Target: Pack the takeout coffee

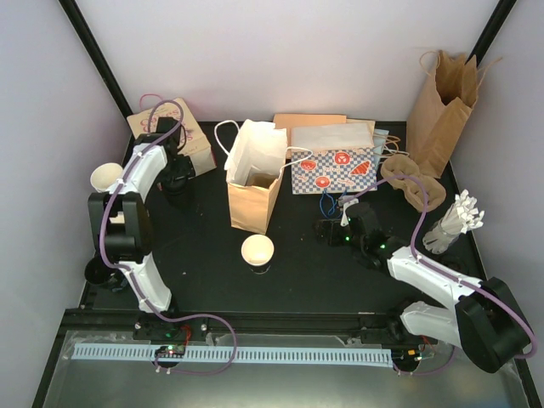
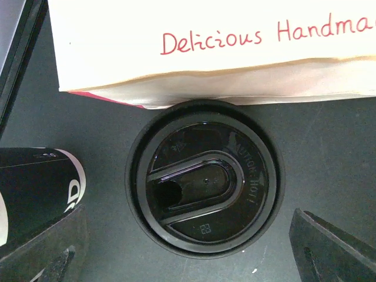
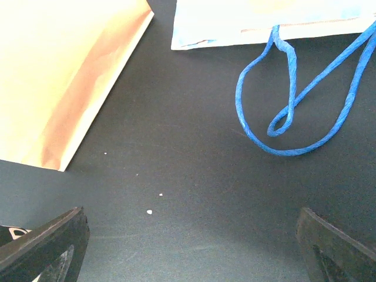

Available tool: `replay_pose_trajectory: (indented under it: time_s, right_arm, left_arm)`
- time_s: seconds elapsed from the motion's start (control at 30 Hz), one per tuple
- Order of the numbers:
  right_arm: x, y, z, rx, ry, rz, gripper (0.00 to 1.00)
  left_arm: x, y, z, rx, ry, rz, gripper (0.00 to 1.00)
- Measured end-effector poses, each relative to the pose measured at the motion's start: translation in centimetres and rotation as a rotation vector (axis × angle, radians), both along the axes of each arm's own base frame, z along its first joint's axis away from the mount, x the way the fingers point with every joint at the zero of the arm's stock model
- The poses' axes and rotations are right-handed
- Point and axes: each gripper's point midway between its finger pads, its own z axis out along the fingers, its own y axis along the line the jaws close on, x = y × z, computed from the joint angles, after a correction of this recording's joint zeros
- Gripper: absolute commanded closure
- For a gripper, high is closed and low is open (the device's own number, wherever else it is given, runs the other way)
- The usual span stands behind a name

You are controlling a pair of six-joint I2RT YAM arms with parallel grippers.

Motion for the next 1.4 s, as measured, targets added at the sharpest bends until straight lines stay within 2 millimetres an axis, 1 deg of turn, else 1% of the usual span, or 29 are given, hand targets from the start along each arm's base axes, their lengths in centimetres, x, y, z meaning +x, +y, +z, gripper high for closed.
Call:
replay_pose_trajectory:
  time_s: [0.23, 0.4, 0.6, 0.63, 0.73, 0.8, 0.9, 1.03, 1.3, 1.4]
  right_arm:
    - [0.0, 0.0, 0.0, 0.002, 0.001, 0.002, 0.01]
    - [0.0, 0.0, 0.0, 0.002, 0.000, 0.003, 0.01]
    - [0.0, 0.1, 0.1, 0.003, -0.001, 0.003, 0.01]
    - [0.0, 0.1, 0.1, 0.004, -0.002, 0.003, 0.01]
    - [0.0, 0.1, 0.1, 0.005, -0.003, 0.003, 0.01]
    - [0.0, 0.1, 0.1, 0.005, -0.003, 0.003, 0.01]
    - [0.0, 0.1, 0.1, 0.005, -0.004, 0.003, 0.01]
    - [0.0, 0.1, 0.1, 0.006, -0.004, 0.004, 0.01]
    - [0.0, 0.1, 0.1, 0.006, -0.004, 0.004, 0.01]
    - [0.0, 0.1, 0.1, 0.006, -0.004, 0.004, 0.01]
  left_arm:
    - [0.0, 0.1, -1.4, 0.006, 0.055, 0.001, 0.06]
    - [-0.3, 0.1, -2.3, 0.008, 0.091, -0.003, 0.09]
    - [-0.1, 0.1, -2.7, 0.012, 0.109, -0.014, 0.17]
    - [-0.2, 0.1, -2.7, 0.012, 0.112, -0.016, 0.17]
    - [-0.2, 0.1, -2.6, 0.013, 0.115, -0.019, 0.12]
    - [-0.2, 0.1, -2.5, 0.014, 0.113, -0.020, 0.11]
    - [0.0, 0.1, -2.4, 0.014, 0.111, -0.021, 0.12]
    - [0.1, 0.2, -2.7, 0.018, 0.119, -0.020, 0.16]
    - [0.0, 0.3, -3.1, 0.020, 0.132, -0.020, 0.16]
    - [0.1, 0.4, -3.2, 0.019, 0.135, -0.018, 0.19]
